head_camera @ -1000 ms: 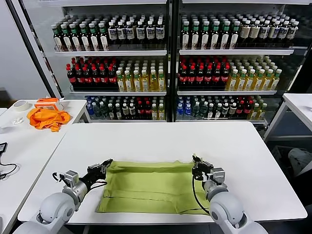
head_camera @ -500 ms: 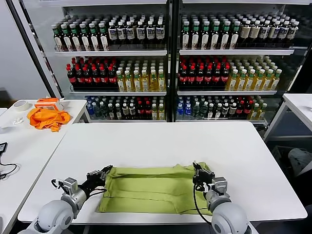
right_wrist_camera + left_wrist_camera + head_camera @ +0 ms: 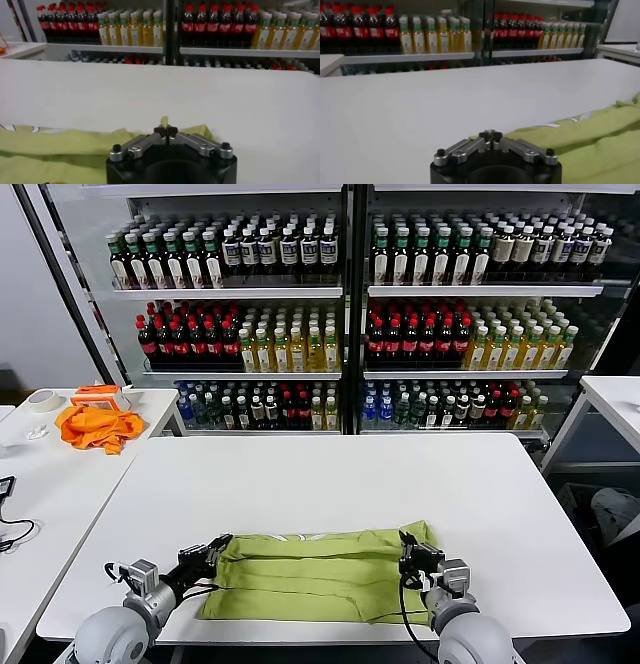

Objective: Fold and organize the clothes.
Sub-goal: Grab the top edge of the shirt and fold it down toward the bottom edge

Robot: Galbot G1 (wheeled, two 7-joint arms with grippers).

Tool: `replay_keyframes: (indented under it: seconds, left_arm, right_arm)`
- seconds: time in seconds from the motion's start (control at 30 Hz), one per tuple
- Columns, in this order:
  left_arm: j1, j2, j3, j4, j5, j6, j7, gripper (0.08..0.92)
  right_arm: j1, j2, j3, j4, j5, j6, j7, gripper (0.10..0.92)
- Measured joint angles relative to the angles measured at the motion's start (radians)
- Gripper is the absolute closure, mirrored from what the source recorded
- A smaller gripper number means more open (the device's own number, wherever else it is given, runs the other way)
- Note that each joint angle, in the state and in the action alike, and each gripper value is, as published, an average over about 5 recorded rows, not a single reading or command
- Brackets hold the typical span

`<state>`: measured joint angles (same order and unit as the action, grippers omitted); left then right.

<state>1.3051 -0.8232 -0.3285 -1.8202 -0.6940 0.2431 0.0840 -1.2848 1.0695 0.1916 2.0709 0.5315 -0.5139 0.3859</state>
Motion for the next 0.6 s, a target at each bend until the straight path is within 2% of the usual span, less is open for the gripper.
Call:
replay_keyframes:
  seconds: [0.5, 0.6]
  left_arm:
    - [0.039, 0.013, -0.03, -0.042, -0.013, 0.039, -0.013, 0.916]
    - [0.051, 0.013, -0.03, -0.051, -0.008, 0.052, -0.019, 0.899]
  right_arm:
    - [-0.016, 0.001, -0.001, -0.026, -0.02, -0.004, -0.007, 0.919]
    - [-0.024, -0.001, -0.003, -0.025, -0.023, -0.008, -0.011, 0.896]
